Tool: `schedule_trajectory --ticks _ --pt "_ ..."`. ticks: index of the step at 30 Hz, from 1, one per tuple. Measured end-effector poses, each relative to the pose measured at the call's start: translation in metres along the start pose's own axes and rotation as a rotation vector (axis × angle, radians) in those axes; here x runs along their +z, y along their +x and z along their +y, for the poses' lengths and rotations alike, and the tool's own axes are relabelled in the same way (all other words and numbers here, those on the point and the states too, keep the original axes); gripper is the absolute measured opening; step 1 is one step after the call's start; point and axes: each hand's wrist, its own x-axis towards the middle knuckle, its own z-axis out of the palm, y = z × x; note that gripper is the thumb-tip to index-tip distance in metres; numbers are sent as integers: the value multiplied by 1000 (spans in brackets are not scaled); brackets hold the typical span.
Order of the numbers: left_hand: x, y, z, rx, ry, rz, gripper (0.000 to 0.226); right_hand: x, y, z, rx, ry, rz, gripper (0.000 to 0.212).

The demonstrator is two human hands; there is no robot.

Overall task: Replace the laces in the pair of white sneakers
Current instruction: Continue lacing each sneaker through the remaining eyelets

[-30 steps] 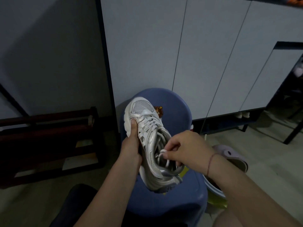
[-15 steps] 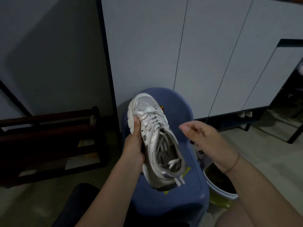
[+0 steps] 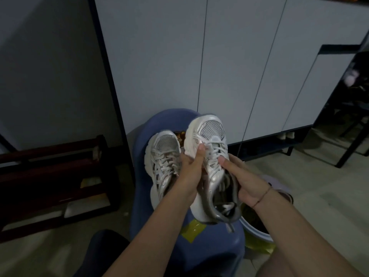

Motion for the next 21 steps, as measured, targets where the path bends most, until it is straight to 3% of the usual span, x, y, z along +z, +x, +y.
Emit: schedule_trajectory --ticks 3,5,8,10,12,16,19,21 --pt "3 5 -7 -27 49 -131 81 -8 20 3 -31 -22 111 63" --pt "2 7 -13 -39 98 -173 97 -11 35 10 -52 -47 169 55" --pt "-8 18 -27 -68 105 -146 113 -15 55 26 -42 -64 166 50" --pt "-13 18 -23 -87 89 -149 97 -13 63 34 -38 -67 177 42" --pt "-18 21 -21 -81 69 -146 67 -13 68 42 -27 -76 193 40" --pt "-23 22 -21 -129 79 -152 46 -14 76 57 74 -103 178 103" --pt "-23 16 -19 -123 121 -150 42 -15 79 63 51 -129 157 100" --pt "-25 9 -12 -63 148 -118 38 -17 83 67 43 -145 162 110"
